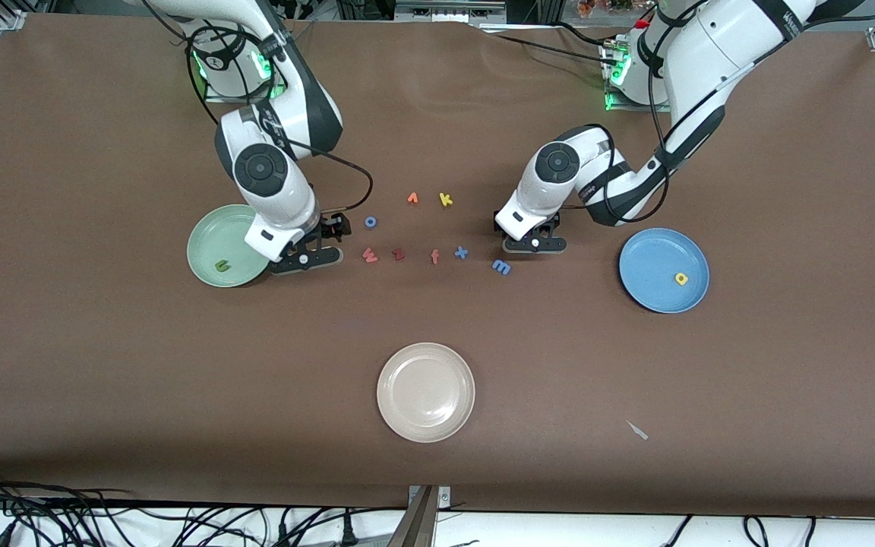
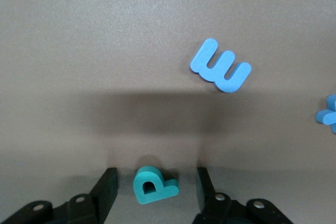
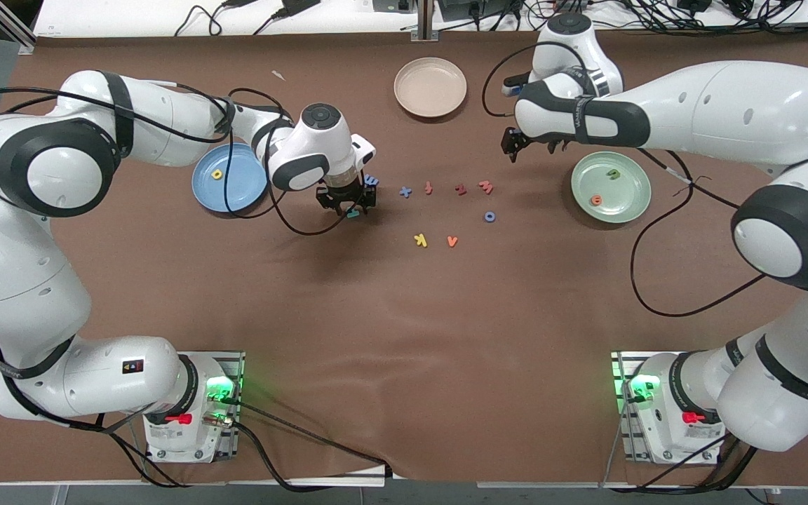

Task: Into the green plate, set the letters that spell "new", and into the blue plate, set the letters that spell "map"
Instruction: 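Grasp the pink letter with the right gripper while the left gripper grasps teal letter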

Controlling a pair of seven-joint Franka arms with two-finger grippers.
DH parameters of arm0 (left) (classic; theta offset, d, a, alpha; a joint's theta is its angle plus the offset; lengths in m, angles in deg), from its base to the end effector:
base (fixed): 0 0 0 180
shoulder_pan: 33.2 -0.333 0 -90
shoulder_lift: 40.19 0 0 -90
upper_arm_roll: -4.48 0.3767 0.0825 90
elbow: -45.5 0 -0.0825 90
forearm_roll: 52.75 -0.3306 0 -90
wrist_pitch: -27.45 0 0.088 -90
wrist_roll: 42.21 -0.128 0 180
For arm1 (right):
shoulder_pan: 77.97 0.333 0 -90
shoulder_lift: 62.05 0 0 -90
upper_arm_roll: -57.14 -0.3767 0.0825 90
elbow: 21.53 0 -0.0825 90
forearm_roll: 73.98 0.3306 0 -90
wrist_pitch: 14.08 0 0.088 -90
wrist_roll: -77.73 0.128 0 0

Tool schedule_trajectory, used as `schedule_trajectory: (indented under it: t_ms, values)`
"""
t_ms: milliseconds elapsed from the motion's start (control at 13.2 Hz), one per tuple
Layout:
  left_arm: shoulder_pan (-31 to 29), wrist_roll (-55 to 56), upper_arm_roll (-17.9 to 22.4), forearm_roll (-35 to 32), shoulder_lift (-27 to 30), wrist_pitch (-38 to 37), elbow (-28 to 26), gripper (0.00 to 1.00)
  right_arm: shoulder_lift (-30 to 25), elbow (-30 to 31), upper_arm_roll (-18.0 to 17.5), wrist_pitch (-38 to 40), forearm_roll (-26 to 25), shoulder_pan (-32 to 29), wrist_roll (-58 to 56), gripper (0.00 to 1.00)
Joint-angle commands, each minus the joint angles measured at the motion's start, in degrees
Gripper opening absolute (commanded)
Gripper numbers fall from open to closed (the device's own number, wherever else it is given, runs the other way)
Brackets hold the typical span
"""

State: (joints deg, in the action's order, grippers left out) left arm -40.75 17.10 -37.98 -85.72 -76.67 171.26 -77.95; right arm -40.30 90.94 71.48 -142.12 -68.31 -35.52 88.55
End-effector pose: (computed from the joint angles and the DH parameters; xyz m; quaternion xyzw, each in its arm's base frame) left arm 0.4635 -0.2985 0.2393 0.9986 0.0138 -0.0469 0.0223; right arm 0.5076 0.2896 0.3501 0.9911 0.1244 -0.0412 0.0239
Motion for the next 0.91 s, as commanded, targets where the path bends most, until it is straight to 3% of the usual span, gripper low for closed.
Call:
schedule_trajectory:
  t_ms: [0, 530, 681, 833]
  values:
    - [0.25, 1.42, 0.01, -2.01, -1.14, -0.02, 1.02, 0.58, 1.62, -0.24, -0.98, -2.72, 0.83, -0.18, -1.94, 1.00]
    - [0.34, 2.74, -0.08, -2.01, -0.79, -1.77, 0.58, 0.57, 4.80, 1.08, -5.73, -9.76, 6.63, -0.18, 0.60, 0.99]
    - [0.43, 2.74, -0.08, -2.01, -0.87, -1.78, 0.66, 0.55, 6.46, 0.82, -6.78, -12.12, 6.63, -0.09, 1.40, 0.91]
    - [0.52, 2.74, -0.08, -2.01, -0.87, -1.87, 0.66, 0.45, 8.48, 0.65, -6.96, -16.08, 6.54, 0.09, 0.79, 0.84]
